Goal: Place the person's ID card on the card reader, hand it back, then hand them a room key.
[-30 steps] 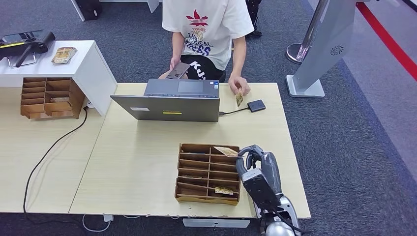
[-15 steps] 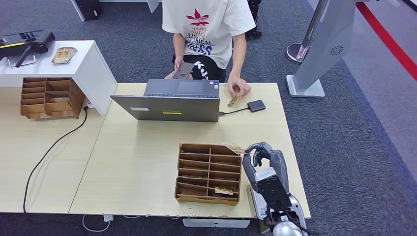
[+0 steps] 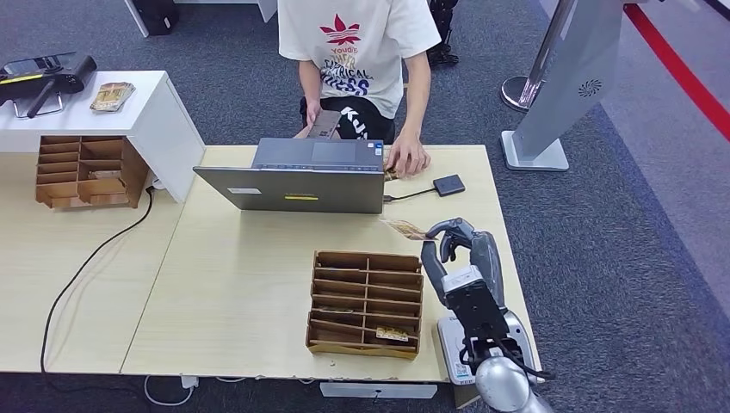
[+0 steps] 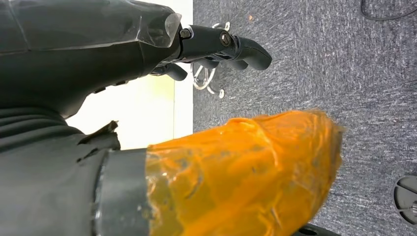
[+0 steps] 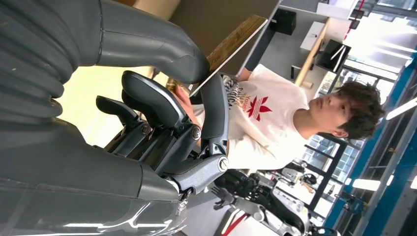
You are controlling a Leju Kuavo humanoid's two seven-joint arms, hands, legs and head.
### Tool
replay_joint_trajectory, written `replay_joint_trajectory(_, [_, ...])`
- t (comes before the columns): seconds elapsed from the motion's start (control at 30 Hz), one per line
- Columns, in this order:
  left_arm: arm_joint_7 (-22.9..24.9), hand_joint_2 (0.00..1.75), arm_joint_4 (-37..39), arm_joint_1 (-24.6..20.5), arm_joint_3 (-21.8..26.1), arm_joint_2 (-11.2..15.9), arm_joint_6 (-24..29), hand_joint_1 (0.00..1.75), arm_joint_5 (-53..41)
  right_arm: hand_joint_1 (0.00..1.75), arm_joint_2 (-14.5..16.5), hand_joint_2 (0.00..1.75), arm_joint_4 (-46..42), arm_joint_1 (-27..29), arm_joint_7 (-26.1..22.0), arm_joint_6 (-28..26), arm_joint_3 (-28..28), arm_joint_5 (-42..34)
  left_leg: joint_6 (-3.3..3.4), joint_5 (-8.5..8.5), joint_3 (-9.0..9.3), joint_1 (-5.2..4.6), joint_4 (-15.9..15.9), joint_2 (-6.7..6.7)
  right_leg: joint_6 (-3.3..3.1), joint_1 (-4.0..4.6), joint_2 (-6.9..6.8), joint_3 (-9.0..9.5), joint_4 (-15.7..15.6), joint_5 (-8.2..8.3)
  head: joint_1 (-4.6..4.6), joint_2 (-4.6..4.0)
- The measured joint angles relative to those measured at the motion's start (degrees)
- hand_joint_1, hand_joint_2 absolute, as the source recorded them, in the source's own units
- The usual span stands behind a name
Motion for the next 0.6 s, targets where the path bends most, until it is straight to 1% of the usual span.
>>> replay_joint_trajectory(0.1, [0.0, 0.00, 0.0, 0.0, 0.0, 0.0, -0.1, 0.00, -0.8, 1.75, 0.0, 1.75, 0.4, -1.2, 0.1, 0.1, 0.2, 0.0, 0.00, 0.00, -0.03, 0.00, 0.0, 0.00, 0.00, 0.00, 0.00, 0.00, 0.0, 0.00, -0.01, 0.00])
replay_joint_trajectory(0.2, [0.0, 0.00, 0.0, -0.1, 0.0, 0.0, -0.4, 0.00, -2.7, 1.75, 0.0, 1.75, 1.3, -4.3, 1.1, 0.5, 0.6, 0.2, -0.01, 0.01, -0.02, 0.00, 0.0, 0.02, -0.01, 0.00, 0.03, 0.00, 0.0, 0.01, -0.01, 0.00])
replay_joint_trajectory(0.4, [0.1, 0.00, 0.0, -0.2, 0.0, 0.1, -1.5, 0.00, -6.8, 1.75, 1.7, 1.75, 6.3, -15.1, 5.6, 0.7, 1.5, 2.7, -0.07, 0.14, -0.01, 0.01, 0.0, 0.03, -0.03, 0.00, 0.03, 0.00, 0.0, 0.10, -0.01, 0.00])
replay_joint_trajectory(0.6, [0.4, 0.00, 0.0, -0.4, 0.0, 0.4, -2.8, 0.00, -11.8, 1.75, 4.4, 1.75, 16.7, -27.2, 10.8, 0.2, 1.7, 8.7, -0.08, 0.21, 0.00, 0.01, 0.0, 0.02, -0.07, 0.00, 0.03, -0.01, 0.1, 0.14, -0.01, 0.00])
